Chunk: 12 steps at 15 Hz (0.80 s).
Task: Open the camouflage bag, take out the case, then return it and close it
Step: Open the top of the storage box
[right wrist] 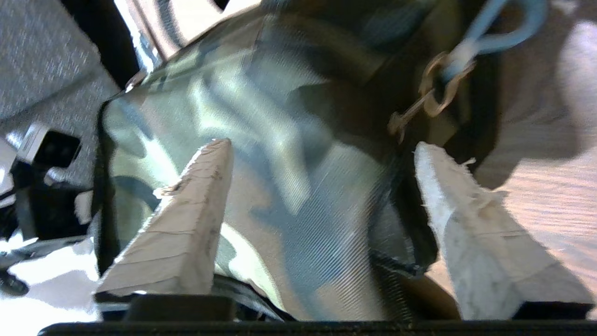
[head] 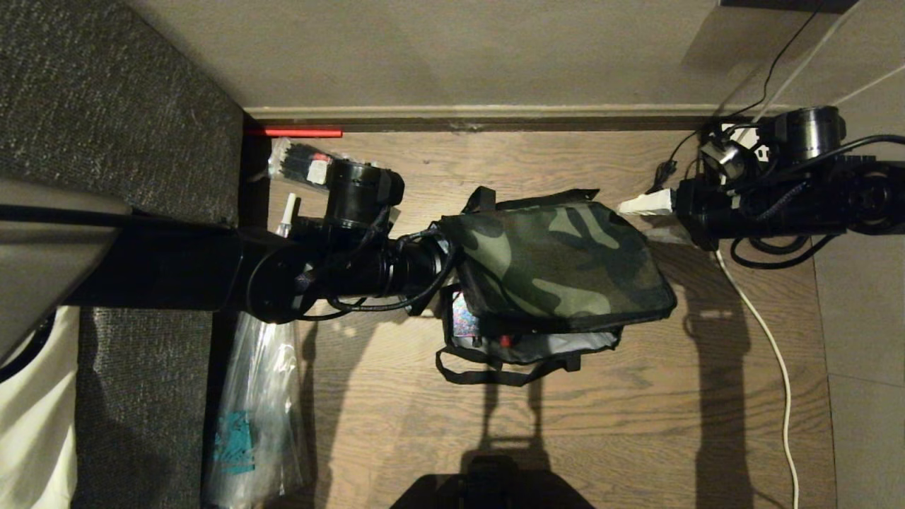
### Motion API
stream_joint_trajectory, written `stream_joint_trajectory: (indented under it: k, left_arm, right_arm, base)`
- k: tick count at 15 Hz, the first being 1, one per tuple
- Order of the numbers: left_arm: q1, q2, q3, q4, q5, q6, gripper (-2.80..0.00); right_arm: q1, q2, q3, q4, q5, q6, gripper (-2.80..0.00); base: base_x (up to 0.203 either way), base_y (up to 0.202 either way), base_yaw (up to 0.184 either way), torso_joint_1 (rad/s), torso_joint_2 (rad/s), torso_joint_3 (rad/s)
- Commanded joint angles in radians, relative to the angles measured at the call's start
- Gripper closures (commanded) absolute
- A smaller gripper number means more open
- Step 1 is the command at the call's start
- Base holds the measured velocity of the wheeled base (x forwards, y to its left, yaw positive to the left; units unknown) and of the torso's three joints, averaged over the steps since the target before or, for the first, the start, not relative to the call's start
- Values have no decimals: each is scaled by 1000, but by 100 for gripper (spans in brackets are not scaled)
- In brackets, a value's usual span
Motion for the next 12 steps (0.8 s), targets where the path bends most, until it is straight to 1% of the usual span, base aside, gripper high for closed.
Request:
stream_joint_trajectory:
  k: [1,2,5,6,7,8,9,12]
  left_arm:
    - [1,1,-1,-2,-2,-6,0]
    - [1,3,-1,-2,-2,-6,0]
    - [3,3,-1,-2,-2,-6,0]
    - [3,3,-1,-2,-2,-6,0]
    - [4,3,-1,-2,-2,-6,0]
    - [4,3,-1,-2,-2,-6,0]
    - [4,3,-1,-2,-2,-6,0]
    - [13,-1,-3,-2,-2,-6,0]
  right_arm:
    - [-26,5,1,6,4,-2,-280]
    - [-38,8,0,15,4,-17,-280]
    - [-86,29,2,44,-1,-105,-280]
    - [-91,32,3,49,-2,-114,-280]
    - [-104,36,9,51,-2,-147,-280]
    - [-111,41,7,57,-2,-159,-280]
    - [-111,50,0,66,-2,-166,0]
    - [-117,66,-15,118,-3,-226,0]
  base:
    - [0,0,0,0,0,0]
    - [0,0,0,0,0,0]
    - [0,0,0,0,0,0]
    - [0,0,0,0,0,0]
    - [0,0,0,0,0,0]
    - [0,0,0,0,0,0]
    - [0,0,0,0,0,0]
    - [0,0,0,0,0,0]
